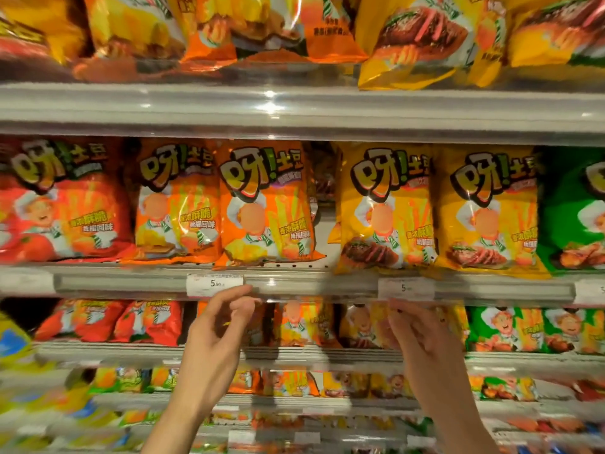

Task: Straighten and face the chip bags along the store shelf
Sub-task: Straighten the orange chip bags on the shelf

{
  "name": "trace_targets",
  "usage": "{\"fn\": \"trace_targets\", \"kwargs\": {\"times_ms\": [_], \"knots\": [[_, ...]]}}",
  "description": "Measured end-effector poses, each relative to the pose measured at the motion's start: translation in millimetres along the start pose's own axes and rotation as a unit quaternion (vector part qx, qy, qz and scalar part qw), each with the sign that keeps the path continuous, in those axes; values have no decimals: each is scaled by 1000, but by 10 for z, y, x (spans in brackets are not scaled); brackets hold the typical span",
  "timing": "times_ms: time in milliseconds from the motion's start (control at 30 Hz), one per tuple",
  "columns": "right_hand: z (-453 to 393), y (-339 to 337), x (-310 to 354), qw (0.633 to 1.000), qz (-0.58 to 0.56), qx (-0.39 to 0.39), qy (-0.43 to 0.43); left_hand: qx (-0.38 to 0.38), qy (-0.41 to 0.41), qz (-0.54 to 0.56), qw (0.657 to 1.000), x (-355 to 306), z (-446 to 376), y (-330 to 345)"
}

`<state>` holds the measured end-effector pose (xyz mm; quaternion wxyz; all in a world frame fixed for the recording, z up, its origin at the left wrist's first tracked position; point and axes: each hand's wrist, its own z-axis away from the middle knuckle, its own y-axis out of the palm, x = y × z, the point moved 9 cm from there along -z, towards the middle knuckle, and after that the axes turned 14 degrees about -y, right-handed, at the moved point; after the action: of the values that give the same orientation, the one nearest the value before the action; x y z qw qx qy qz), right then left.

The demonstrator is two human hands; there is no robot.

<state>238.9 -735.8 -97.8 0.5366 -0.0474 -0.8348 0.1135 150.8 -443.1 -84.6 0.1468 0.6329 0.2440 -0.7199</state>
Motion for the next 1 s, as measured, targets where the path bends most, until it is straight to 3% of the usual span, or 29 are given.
{"fn": "trace_targets", "kwargs": {"times_ms": [300, 533, 600, 700, 867, 1000], "knots": [[-255, 221, 238, 999, -33, -3, -28, -26, 48, 23, 998, -308, -167, -295], [-459, 579, 781, 994, 14, -35, -100, 0, 104, 75, 992, -612, -460, -487], [-591, 809, 920, 991, 47, -10, -122, 9, 130, 45, 990, -713, -584, -430], [-857, 1024, 1119, 989, 41, -34, -141, 43, 171, -17, 984, -942, -746, -211], [-1358, 1371, 992, 998, 47, 19, -46, 27, 92, -31, 995, -1114, -1048, -29], [-1505, 1391, 960, 999, 16, 7, -37, 39, -9, -2, 999, -1146, -1194, 60]]}}
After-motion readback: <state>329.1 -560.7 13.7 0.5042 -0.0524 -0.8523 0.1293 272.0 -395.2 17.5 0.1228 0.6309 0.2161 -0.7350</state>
